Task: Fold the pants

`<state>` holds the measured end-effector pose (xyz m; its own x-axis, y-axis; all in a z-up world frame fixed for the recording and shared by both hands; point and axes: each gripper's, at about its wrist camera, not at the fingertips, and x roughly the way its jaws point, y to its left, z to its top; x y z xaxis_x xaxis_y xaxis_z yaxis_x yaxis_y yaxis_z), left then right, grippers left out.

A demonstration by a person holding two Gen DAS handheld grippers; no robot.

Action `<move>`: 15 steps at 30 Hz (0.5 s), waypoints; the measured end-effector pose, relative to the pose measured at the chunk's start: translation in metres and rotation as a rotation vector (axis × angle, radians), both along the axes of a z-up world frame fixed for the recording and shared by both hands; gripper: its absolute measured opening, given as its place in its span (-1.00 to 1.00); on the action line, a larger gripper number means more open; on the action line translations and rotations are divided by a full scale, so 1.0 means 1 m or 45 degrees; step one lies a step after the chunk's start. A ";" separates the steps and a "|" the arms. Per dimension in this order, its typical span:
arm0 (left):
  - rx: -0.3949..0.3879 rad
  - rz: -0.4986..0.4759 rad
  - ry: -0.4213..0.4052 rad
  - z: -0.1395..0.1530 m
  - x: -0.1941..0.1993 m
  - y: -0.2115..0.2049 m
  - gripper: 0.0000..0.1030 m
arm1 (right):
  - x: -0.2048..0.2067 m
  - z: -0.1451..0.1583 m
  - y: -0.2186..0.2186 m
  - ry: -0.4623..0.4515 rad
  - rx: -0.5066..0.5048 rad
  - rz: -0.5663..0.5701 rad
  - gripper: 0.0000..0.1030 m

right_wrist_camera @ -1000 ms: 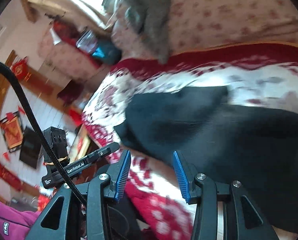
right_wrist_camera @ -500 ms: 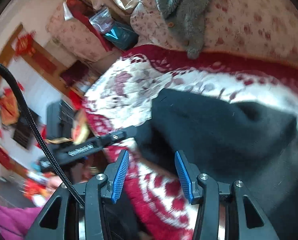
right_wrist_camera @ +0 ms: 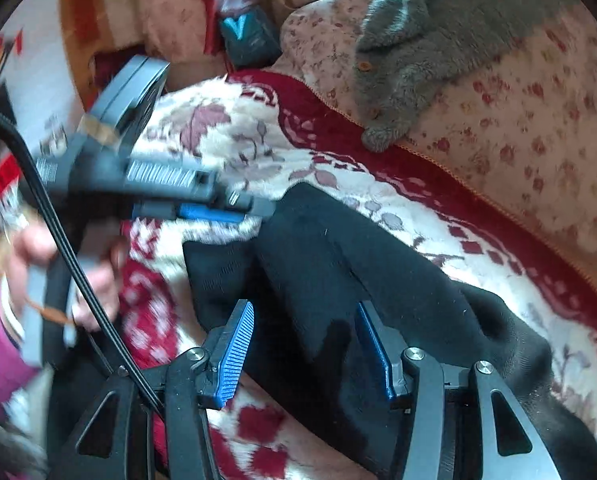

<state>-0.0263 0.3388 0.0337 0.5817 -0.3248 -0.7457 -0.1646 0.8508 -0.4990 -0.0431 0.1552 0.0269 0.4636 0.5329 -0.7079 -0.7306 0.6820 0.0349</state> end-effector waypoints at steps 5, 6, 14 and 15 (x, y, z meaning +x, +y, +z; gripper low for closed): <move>-0.045 0.008 0.004 -0.003 0.007 0.006 -0.15 | 0.000 -0.013 0.008 -0.148 -0.143 -0.019 -0.01; -0.065 0.014 -0.012 -0.003 0.005 0.009 -0.15 | 0.001 -0.014 0.010 -0.163 -0.153 -0.015 -0.01; -0.203 0.004 0.008 -0.015 0.018 0.014 -0.02 | 0.025 -0.008 0.004 -0.124 -0.052 -0.029 -0.57; -0.222 -0.006 0.003 -0.015 0.021 0.012 -0.02 | 0.027 -0.007 0.002 -0.109 -0.031 -0.027 -0.63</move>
